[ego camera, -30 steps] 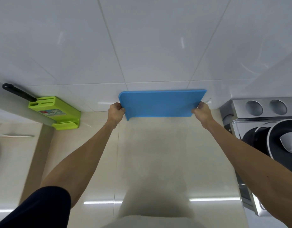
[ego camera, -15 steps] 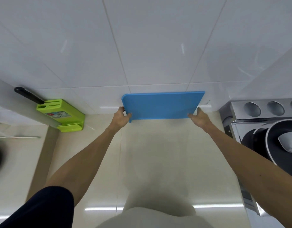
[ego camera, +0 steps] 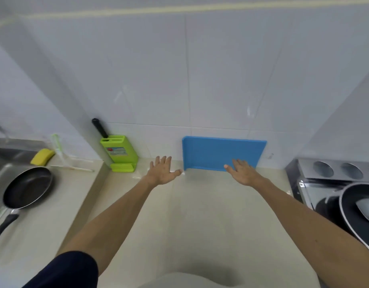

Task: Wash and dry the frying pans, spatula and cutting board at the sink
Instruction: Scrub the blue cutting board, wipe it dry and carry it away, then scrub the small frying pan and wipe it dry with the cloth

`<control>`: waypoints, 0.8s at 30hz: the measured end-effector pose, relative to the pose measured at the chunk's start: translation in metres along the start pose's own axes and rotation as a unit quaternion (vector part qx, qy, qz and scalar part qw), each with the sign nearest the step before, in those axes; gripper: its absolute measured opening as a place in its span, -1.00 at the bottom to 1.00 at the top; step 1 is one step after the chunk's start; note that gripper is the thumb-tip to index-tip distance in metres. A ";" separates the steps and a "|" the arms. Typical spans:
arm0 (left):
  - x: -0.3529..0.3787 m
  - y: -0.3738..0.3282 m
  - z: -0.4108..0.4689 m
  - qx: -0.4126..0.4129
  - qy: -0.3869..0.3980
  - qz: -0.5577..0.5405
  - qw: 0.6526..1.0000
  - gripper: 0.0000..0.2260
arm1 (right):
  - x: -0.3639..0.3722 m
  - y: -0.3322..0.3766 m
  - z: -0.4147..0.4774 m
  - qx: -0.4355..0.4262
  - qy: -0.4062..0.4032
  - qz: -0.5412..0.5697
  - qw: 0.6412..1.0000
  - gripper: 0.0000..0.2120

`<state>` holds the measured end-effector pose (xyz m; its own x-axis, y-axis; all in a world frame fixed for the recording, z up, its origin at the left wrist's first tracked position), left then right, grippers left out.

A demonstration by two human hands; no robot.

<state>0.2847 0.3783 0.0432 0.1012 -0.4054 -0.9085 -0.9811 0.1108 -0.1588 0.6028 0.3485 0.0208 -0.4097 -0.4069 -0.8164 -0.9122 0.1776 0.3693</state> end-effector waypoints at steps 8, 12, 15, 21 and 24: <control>-0.032 0.097 -0.092 -0.047 -0.056 -0.004 0.997 -0.20 | 0.030 0.147 -0.028 -0.075 0.005 -0.047 0.996 -0.21; -0.038 0.187 -0.146 -0.078 -0.075 -0.010 0.994 -0.18 | 0.073 0.242 -0.044 -0.115 0.017 -0.056 0.992 -0.18; -0.038 0.270 -0.195 -0.100 -0.085 -0.008 0.991 -0.18 | 0.107 0.325 -0.062 -0.147 0.014 -0.060 0.987 -0.21; -0.030 0.433 -0.290 -0.158 -0.096 -0.033 0.982 -0.19 | 0.194 0.488 -0.098 -0.201 0.029 -0.026 0.979 -0.34; -0.028 0.501 -0.326 -0.183 -0.113 -0.039 0.976 -0.14 | 0.237 0.556 -0.112 -0.220 0.036 0.007 0.975 -0.36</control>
<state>-0.2633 0.1492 0.1157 0.1715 -0.1841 -0.9678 -0.9581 -0.2600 -0.1203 -0.0007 0.2507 0.0818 -0.4069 -0.4712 -0.7825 -0.8097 -0.2105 0.5478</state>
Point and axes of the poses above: each hand's wrist, its own z-axis towards the middle knuckle, its own x-axis out of the palm, y = z × x, the point moved 10 cm from there along z, towards the middle knuckle, and after that the axes turned 3 degrees about z, right-handed, at the moved point
